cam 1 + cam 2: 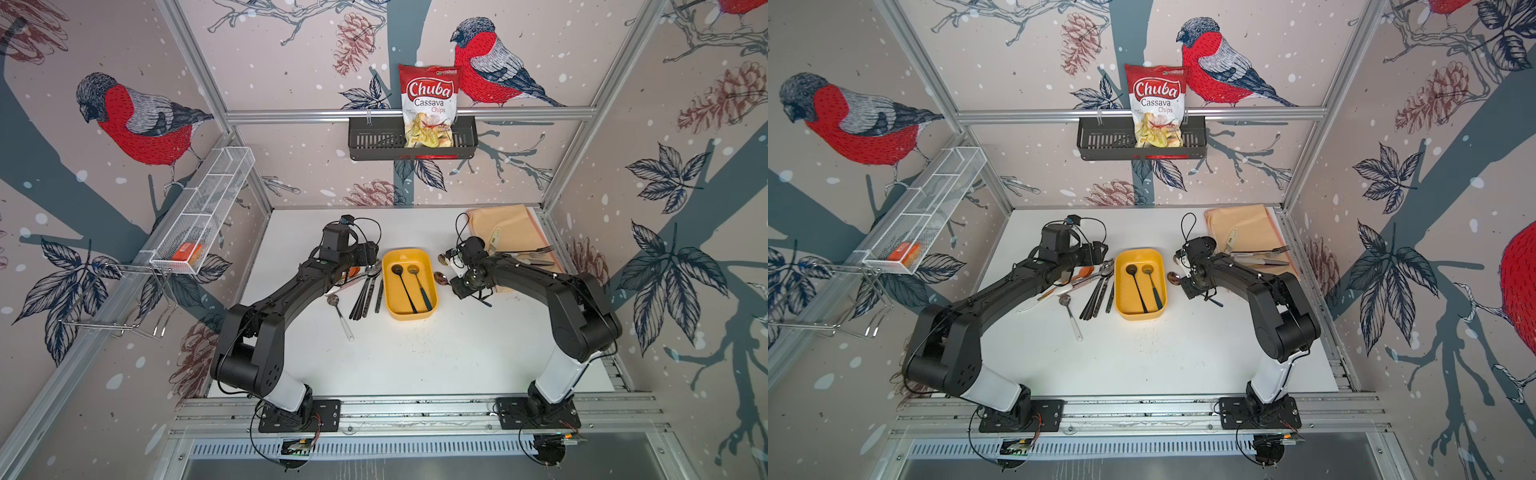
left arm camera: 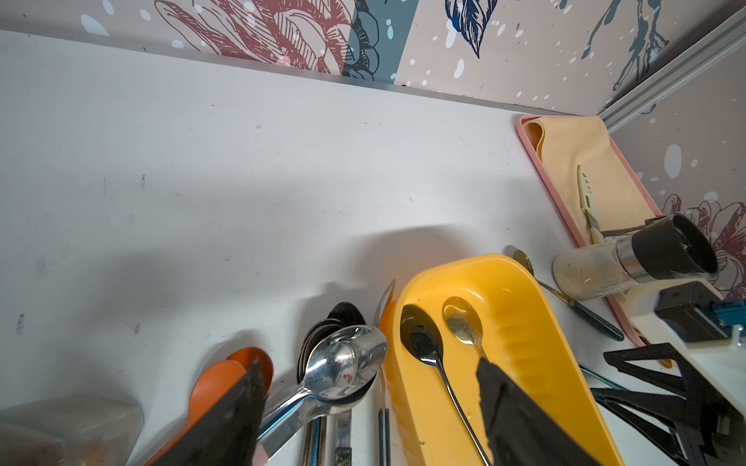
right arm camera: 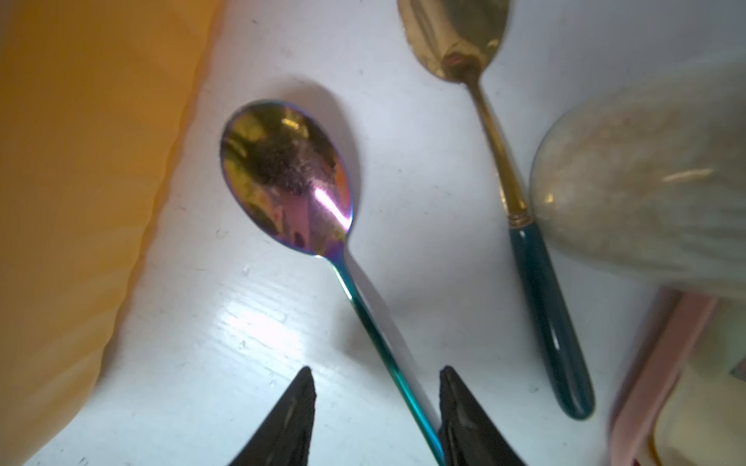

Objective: Put the spoon into the storage box
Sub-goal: Move the spoon at the center of the board.

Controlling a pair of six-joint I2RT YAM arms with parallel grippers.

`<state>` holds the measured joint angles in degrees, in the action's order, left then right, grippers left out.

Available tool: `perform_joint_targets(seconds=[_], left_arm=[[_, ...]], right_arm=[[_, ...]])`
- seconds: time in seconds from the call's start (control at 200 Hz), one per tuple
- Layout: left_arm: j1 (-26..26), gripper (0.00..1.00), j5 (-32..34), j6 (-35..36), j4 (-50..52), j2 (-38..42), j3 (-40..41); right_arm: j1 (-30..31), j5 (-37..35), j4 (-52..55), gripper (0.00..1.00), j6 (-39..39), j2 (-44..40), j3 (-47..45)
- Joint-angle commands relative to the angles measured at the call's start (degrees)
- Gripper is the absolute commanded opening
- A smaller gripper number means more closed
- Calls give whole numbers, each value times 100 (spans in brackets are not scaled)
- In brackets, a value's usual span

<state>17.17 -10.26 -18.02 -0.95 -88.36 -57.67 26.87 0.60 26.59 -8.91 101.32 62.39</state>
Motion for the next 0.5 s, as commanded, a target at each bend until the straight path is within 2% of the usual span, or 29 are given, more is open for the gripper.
perform_joint_targets(seconds=[0.0,0.355,0.49], left_arm=[[9,84,51,27,-146,55,-7],[4,84,136,57,-80,126,-26],[8,84,134,79,-87,117,-43]], right_arm=[[-53,123,-252,50,-199,22,-34],[-97,300,-401,44,-230,334,1],[-99,385,-417,37,-201,376,-51]])
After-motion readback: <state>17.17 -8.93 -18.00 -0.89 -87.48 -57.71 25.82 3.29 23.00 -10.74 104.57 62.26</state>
